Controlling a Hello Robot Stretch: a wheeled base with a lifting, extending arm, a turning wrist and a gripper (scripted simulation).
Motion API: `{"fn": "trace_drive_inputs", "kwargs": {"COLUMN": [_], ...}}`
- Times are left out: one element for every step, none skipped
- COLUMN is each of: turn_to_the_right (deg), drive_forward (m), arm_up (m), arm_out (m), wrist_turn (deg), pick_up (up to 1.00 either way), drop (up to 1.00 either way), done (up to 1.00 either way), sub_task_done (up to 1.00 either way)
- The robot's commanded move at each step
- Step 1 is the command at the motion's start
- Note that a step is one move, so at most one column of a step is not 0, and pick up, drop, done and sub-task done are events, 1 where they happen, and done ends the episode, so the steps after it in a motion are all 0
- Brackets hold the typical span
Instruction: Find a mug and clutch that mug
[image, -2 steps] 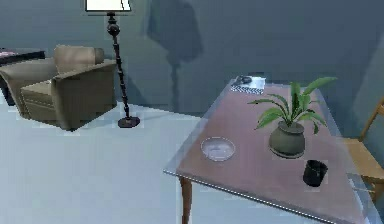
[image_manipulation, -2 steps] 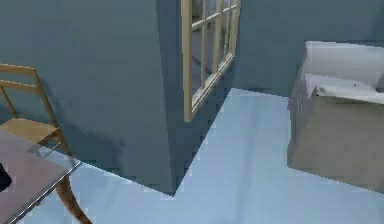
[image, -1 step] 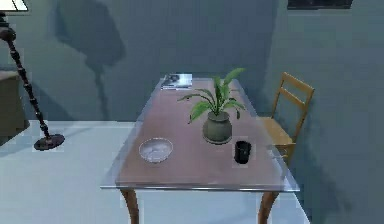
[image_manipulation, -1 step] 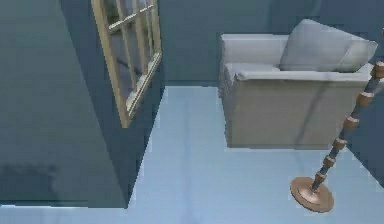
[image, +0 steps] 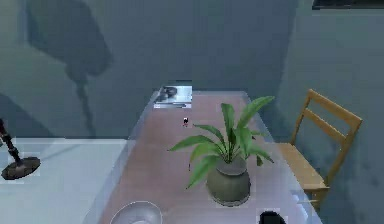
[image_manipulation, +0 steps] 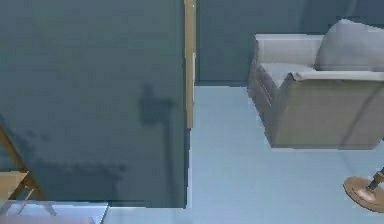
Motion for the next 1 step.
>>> {"fn": "trace_drive_inputs", "kwargs": {"turn_to_the_right": [-45.0], "drive_forward": [0.00], "arm_up": [0.00], "arm_out": [0.00], "wrist_turn": [0.0], "pick_up": [0.00], "drop": [0.00], "done": [0.00], "sub_task_done": [0.00]}}
